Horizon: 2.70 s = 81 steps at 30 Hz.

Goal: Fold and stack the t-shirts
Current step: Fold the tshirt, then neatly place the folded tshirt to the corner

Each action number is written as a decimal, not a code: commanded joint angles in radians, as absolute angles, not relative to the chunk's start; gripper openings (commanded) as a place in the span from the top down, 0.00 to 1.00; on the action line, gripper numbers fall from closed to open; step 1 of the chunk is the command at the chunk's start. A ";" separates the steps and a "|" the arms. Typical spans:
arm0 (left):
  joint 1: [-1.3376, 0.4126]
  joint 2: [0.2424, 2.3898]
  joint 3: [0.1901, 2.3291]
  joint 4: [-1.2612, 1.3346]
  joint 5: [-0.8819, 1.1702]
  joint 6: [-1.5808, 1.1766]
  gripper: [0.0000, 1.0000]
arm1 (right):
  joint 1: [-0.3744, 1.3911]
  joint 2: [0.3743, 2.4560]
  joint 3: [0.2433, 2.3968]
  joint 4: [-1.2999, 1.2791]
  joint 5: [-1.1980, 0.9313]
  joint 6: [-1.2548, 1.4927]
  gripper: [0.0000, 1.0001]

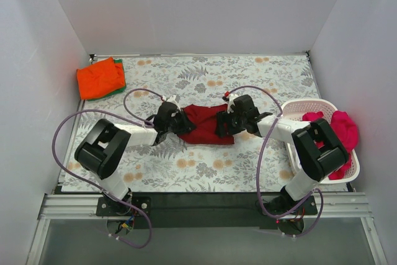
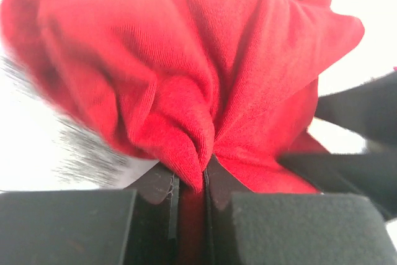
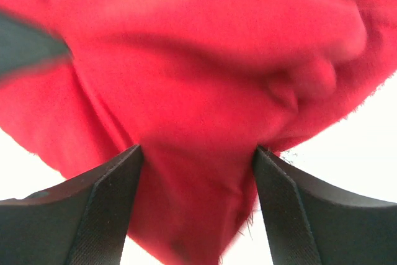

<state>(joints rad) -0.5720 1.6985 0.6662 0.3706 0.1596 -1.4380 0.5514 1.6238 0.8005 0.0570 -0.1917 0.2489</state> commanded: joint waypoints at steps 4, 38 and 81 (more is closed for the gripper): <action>-0.439 1.623 0.842 0.034 0.026 -1.152 1.00 | 0.496 1.582 0.871 -0.164 -0.127 0.207 0.30; 0.035 2.126 2.012 -0.576 0.199 -0.577 1.00 | 0.272 1.565 0.876 0.061 -0.382 0.153 0.26; 0.443 2.152 1.981 -0.396 0.385 -0.646 1.00 | 0.270 1.585 0.834 0.129 -0.453 0.172 0.26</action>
